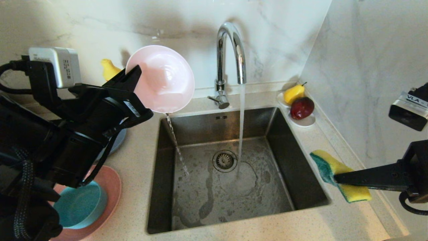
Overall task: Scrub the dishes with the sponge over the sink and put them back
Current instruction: Place the bowl on the table
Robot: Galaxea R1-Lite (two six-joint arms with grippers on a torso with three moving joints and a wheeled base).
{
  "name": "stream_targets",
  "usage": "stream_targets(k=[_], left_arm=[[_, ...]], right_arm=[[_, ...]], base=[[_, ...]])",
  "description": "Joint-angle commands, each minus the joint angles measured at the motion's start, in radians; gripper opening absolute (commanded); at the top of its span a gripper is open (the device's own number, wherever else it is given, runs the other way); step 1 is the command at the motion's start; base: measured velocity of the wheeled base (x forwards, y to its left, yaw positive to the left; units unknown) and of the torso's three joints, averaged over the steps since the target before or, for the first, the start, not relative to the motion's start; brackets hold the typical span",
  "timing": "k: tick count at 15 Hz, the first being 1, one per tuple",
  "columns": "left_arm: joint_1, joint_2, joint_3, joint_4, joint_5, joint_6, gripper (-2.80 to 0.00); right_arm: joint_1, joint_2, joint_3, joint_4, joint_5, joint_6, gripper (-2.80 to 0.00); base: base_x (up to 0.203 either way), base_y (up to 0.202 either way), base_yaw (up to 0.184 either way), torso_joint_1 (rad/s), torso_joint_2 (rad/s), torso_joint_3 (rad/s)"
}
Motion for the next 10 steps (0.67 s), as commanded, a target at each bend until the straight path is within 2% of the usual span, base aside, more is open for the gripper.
stream_targets(k=[1,3,4,6,7,10], left_arm=[[0.0,-0.004,0.0,-0.008,0.002,0.001,-2.8],[0.0,-0.004,0.0,-0.008,0.002,0.001,-2.8],[0.011,0.007,0.007,0.032,0.009,-0.04,-2.8],[0.031,0.015,0.005,0.275,0.013,-0.202,-2.8],[0.038,0.008,-0.006,0.404,0.01,-0.257,-2.8],[0.049,-0.027,-0.092,0.857,0.006,-0.367,-2.8]], right_arm=[[0.0,0.002,0.001,0.003,0.004,0.003,-2.8],[0.0,0.002,0.001,0.003,0.004,0.003,-2.8],[-0.001,-0.01,0.0,0.003,0.002,0.005,-2.8],[-0.004,-0.015,0.001,0.007,0.0,0.008,-2.8],[-0.004,-0.017,0.002,0.01,-0.001,0.006,-2.8],[-0.032,-0.023,0.013,0.011,-0.004,0.005,-2.8]], base=[[0.0,0.0,0.0,0.0,0.0,0.0],[0.0,0.0,0.0,0.0,0.0,0.0],[0.0,0.0,0.0,0.0,0.0,0.0],[0.0,0.0,0.0,0.0,0.0,0.0],[0.0,0.0,0.0,0.0,0.0,0.0],[0.0,0.0,0.0,0.0,0.0,0.0]])
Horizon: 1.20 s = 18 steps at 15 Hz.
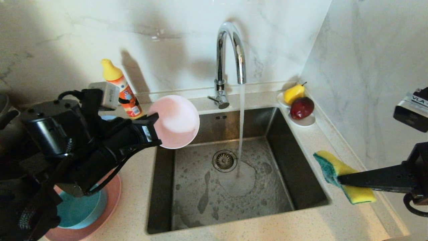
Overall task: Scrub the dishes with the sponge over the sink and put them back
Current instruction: Place the bowl on the table
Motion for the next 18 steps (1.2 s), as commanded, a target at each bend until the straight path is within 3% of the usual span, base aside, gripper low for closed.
stream_targets(k=[1,4,8,12,18], left_arm=[[0.013,-0.031,-0.111,0.452,0.0,-0.09,-2.8],[0.062,-0.052,-0.373,0.874,-0.013,-0.261,-2.8],[0.231,-0.06,-0.61,1.2,-0.09,-0.402,-2.8],[0.423,-0.027,-0.702,1.268,-0.095,-0.502,-2.8],[0.638,0.049,-0.835,1.273,-0.087,-0.622,-2.8]], right_arm=[[-0.034,-0.008,0.008,0.003,0.006,0.0,-2.8],[-0.061,-0.002,0.031,-0.005,0.009,-0.005,-2.8],[-0.077,0.005,0.035,-0.007,0.011,-0.005,-2.8],[-0.077,0.022,0.039,-0.009,0.012,-0.009,-2.8],[-0.077,0.026,0.083,-0.071,0.041,-0.008,-2.8]], base=[[0.0,0.0,0.0,0.0,0.0,0.0],[0.0,0.0,0.0,0.0,0.0,0.0],[0.0,0.0,0.0,0.0,0.0,0.0],[0.0,0.0,0.0,0.0,0.0,0.0],[0.0,0.0,0.0,0.0,0.0,0.0]])
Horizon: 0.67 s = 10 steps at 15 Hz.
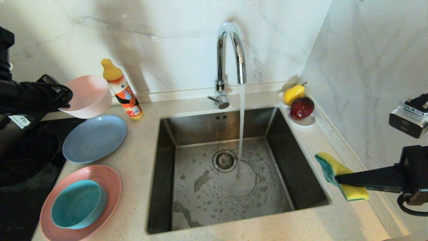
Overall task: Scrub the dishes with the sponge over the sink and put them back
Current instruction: Place the bowl on the table
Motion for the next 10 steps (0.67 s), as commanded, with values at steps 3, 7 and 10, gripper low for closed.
stream_targets(k=[3,7,10], left_arm=[[0.142,0.069,-0.035,-0.01,0.001,-0.05,-2.8],[0.265,0.145,-0.057,-0.015,-0.006,-0.084,-2.8],[0.331,0.193,-0.082,-0.016,-0.011,-0.096,-2.8]], right_arm=[[0.002,0.02,0.025,-0.025,0.008,0.002,-2.8],[0.002,0.032,0.027,-0.025,0.025,0.001,-2.8],[0.002,0.031,0.04,-0.059,0.038,0.001,-2.8]], base=[[0.0,0.0,0.0,0.0,0.0,0.0],[0.0,0.0,0.0,0.0,0.0,0.0],[0.0,0.0,0.0,0.0,0.0,0.0]])
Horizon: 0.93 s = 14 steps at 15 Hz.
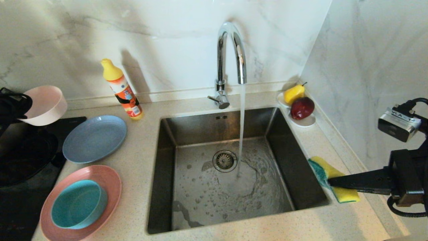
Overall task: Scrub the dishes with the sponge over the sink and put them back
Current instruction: Place the bowl on the table
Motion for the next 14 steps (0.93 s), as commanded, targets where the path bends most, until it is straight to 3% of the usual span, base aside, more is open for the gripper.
stream_targets(k=[1,9,14], left_arm=[[0.048,0.062,-0.015,0.002,0.0,-0.012,-2.8],[0.156,0.202,-0.059,0.001,0.002,-0.029,-2.8],[0.185,0.279,-0.071,-0.01,-0.001,-0.034,-2.8]], right_arm=[[0.0,0.001,0.009,-0.013,0.016,0.003,-2.8],[0.001,0.013,0.014,-0.018,0.04,0.003,-2.8],[0.001,0.018,0.014,-0.018,0.042,0.004,-2.8]], base=[[0.0,0.0,0.0,0.0,0.0,0.0],[0.0,0.0,0.0,0.0,0.0,0.0],[0.0,0.0,0.0,0.0,0.0,0.0]])
